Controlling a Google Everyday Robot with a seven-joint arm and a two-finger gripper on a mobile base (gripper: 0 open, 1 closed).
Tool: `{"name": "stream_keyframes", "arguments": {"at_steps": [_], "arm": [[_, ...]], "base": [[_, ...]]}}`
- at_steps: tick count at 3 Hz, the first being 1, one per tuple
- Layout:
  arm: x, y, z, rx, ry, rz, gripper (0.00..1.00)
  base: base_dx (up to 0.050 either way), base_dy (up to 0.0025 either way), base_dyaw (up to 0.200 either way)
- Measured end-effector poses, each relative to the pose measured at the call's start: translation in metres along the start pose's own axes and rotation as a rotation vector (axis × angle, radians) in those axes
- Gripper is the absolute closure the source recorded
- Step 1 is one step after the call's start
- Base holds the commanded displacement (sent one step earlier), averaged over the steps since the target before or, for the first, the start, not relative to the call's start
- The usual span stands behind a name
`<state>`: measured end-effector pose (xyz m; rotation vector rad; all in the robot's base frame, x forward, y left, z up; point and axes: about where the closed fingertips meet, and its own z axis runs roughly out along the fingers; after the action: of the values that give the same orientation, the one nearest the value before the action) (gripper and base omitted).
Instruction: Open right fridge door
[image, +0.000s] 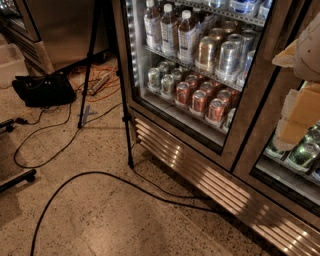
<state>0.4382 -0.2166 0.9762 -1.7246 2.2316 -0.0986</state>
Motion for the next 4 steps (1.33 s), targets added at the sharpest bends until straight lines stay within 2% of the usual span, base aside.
{"name": "stream_keyframes", "arguments": {"at_steps": [2,3,4], "arm": [[-0.003,-0.002,-0.002,0.008,0.018,-0.006,0.00],[-0.016,-0.005,0.008,-0.002,0.118,-0.132,0.00],[0.016,-0.019,0.022,0.039,0.161,-0.074,0.00]], "base": [[0.000,0.00000,0.000],[0.000,0.00000,0.000],[0.000,0.00000,0.000]]}}
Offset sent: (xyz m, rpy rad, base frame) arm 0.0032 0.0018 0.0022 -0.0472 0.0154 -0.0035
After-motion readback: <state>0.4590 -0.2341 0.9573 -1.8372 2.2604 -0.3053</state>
